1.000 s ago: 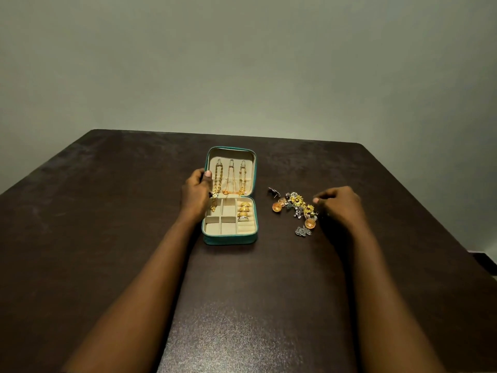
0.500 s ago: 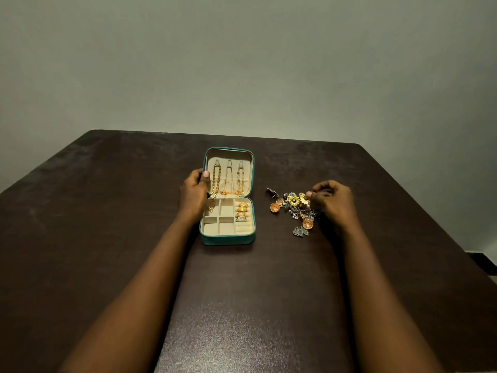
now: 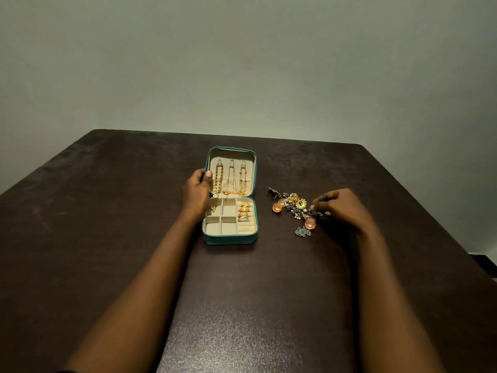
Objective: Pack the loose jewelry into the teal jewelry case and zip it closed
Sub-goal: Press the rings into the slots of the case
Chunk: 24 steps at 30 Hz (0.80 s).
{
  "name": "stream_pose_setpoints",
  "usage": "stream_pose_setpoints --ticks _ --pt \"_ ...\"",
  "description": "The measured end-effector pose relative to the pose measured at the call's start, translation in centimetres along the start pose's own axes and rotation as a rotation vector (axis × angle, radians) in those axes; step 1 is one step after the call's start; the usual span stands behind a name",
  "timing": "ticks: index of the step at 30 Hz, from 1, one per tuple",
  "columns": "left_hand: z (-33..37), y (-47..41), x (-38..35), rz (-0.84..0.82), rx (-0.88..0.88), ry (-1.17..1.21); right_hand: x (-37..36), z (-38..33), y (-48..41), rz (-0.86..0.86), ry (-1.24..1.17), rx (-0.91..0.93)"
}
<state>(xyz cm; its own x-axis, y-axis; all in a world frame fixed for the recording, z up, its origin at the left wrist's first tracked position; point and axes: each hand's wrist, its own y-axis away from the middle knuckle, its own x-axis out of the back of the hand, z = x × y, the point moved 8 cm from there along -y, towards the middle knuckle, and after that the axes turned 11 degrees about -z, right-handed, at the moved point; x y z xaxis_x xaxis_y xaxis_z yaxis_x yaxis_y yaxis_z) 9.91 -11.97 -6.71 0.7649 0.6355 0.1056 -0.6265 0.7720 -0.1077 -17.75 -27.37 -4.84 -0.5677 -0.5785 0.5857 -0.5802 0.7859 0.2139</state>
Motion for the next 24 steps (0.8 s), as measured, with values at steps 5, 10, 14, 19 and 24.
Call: stream_pose_setpoints --ticks 5,10,14,19,24 --pt "-0.1 0.0 0.1 -0.001 0.01 -0.012 -0.4 -0.1 -0.1 -0.034 0.109 -0.019" --pt "0.0 0.0 0.1 -0.003 0.011 -0.015 -0.6 -0.9 0.1 0.024 0.154 0.03" --pt "-0.1 0.1 0.1 0.006 0.014 -0.029 -0.2 -1.0 0.2 0.12 0.09 0.09" --pt "0.1 0.1 0.0 0.001 0.015 -0.025 0.5 -1.1 0.8 0.224 -0.246 0.156" --pt "0.0 0.0 0.1 -0.001 0.006 -0.014 -0.3 -2.1 1.5 0.224 -0.627 0.199"
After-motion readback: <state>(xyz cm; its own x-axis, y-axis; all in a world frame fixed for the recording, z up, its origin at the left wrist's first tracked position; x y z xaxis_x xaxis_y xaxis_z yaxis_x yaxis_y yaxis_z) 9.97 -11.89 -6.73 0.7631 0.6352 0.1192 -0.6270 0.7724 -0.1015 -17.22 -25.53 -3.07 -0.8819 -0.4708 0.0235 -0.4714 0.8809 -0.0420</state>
